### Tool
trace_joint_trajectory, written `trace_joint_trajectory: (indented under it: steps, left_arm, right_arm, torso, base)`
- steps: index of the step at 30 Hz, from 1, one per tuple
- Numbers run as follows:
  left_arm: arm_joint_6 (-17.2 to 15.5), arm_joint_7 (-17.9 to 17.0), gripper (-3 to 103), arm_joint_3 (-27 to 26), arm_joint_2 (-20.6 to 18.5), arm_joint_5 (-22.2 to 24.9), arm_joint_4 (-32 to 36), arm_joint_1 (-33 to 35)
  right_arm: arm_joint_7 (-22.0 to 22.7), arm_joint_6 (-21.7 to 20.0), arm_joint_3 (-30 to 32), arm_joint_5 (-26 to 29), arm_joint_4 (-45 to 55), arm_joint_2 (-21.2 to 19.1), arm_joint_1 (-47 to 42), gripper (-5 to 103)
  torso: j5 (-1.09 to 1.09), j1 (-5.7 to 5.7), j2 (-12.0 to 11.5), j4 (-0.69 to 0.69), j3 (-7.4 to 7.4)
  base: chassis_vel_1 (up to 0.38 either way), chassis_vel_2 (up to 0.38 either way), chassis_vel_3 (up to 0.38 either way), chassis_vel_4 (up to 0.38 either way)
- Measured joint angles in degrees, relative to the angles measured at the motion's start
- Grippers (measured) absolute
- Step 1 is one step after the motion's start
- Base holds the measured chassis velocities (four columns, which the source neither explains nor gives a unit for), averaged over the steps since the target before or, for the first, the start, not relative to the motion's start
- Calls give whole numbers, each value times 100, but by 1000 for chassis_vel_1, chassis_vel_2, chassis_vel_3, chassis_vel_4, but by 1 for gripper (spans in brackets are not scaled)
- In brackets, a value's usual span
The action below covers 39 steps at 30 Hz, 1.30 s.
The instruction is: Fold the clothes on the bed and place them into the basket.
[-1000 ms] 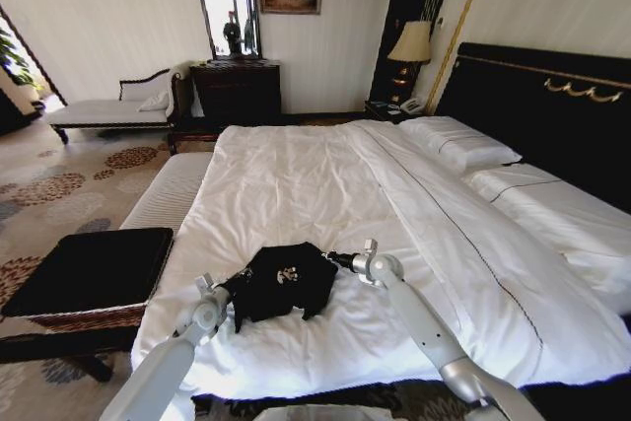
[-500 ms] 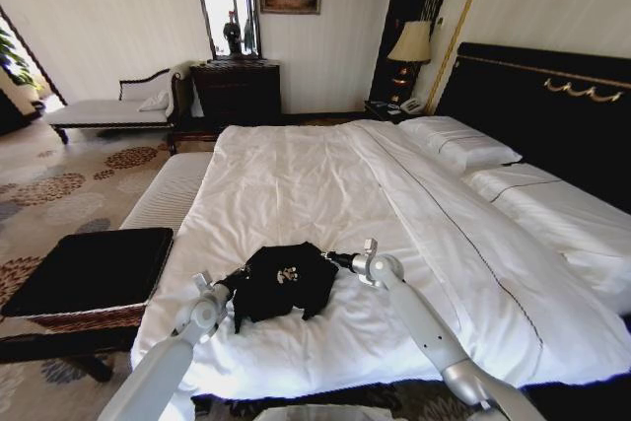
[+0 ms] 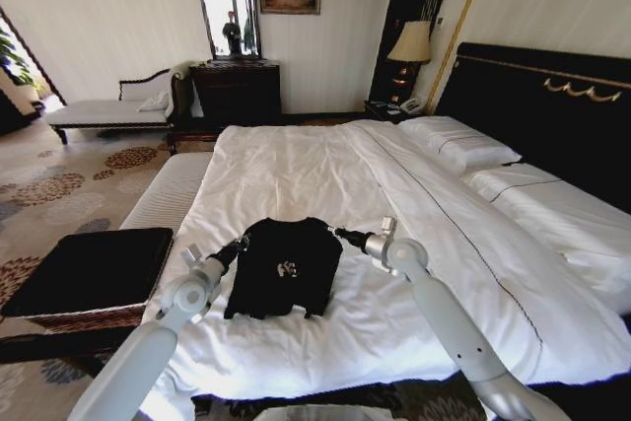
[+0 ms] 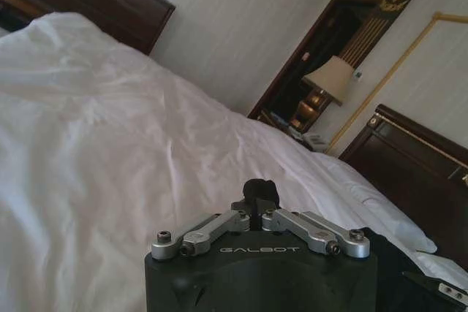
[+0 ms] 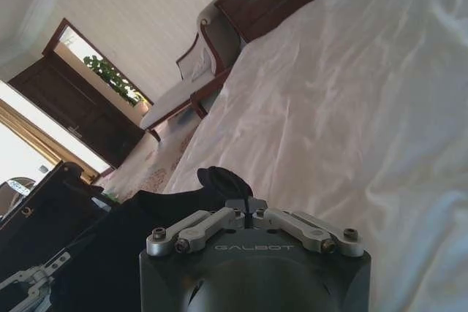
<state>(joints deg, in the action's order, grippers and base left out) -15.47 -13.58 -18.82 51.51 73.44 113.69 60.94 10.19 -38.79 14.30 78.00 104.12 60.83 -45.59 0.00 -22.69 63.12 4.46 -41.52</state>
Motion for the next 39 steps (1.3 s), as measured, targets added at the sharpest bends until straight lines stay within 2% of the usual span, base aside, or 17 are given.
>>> trace_joint_trajectory:
  steps: [3, 7, 14, 18, 19, 20, 22, 25, 26, 28, 32, 39]
  left_arm:
    - [-23, -123, 2, -36, -193, -33, 123, -201]
    - [-156, -228, 2, -67, -684, -123, 347, -689]
    - [-285, -403, 2, -138, -1304, 208, 528, -1474]
    - [-326, -527, 2, -361, -1521, 436, 751, -1565]
    - [-337, -573, 2, -597, -1669, 570, 908, -1503]
    - [-341, -593, 2, -668, -1759, 654, 947, -1531]
    - [-343, -617, 2, -677, -1852, 748, 945, -1649]
    - [-348, -718, 2, -478, -2137, 1215, 796, -2392]
    - [-348, -718, 2, -478, -2137, 1215, 796, -2392]
    - [-373, -771, 2, -293, -2314, 1569, 662, -2944]
    - [-388, -788, 2, -17, -2589, 1938, 495, -3740]
    - [-399, -793, 2, -83, -2781, 2065, 666, -3831]
  right_arm:
    - [164, 139, -11, -74, 194, -189, 254, 1]
    - [519, 451, -119, -273, 335, -485, 858, 1]
    - [658, 491, -410, 96, 500, -888, 1850, 1]
    - [735, 491, -740, 329, 470, -900, 2500, 1]
    - [770, 491, -971, 419, 384, -819, 2898, 1]
    - [802, 491, -1115, 500, 325, -763, 3173, 1]
    - [835, 492, -1208, 568, 277, -734, 3373, 1]
    - [882, 492, -1405, 717, 107, -684, 3865, 1]
    - [882, 492, -1405, 717, 107, -684, 3865, 1]
    - [885, 492, -1442, 804, -3, -658, 4108, 1]
    - [883, 491, -1449, 948, -221, -642, 4479, 1]
    - [1012, 491, -1418, 1324, -108, -683, 4720, 1]
  torso:
    - [-1, 0, 0, 0, 0]
    - [1, -1, 0, 0, 0]
    - [-1, 0, 0, 2, 0]
    - [-2, -1, 0, 1, 0]
    - [-1, -1, 0, 0, -1]
    - [-1, -1, 0, -7, -1]
    - [-3, -1, 0, -7, 0]
    - [-3, -1, 0, 1, 0]
    - [-3, -1, 0, 1, 0]
    - [-1, -1, 0, 3, 0]
    - [2, -1, 0, 3, -1]
    - [-2, -1, 0, -2, 0]
  base:
    - [0, 0, 0, 0]
    - [0, 0, 0, 0]
    - [0, 0, 0, 0]
    - [0, 0, 0, 0]
    - [0, 0, 0, 0]
    - [0, 0, 0, 0]
    - [0, 0, 0, 0]
    - [0, 0, 0, 0]
    - [0, 0, 0, 0]
    - [0, 0, 0, 0]
    - [0, 0, 0, 0]
    - [0, 0, 0, 0]
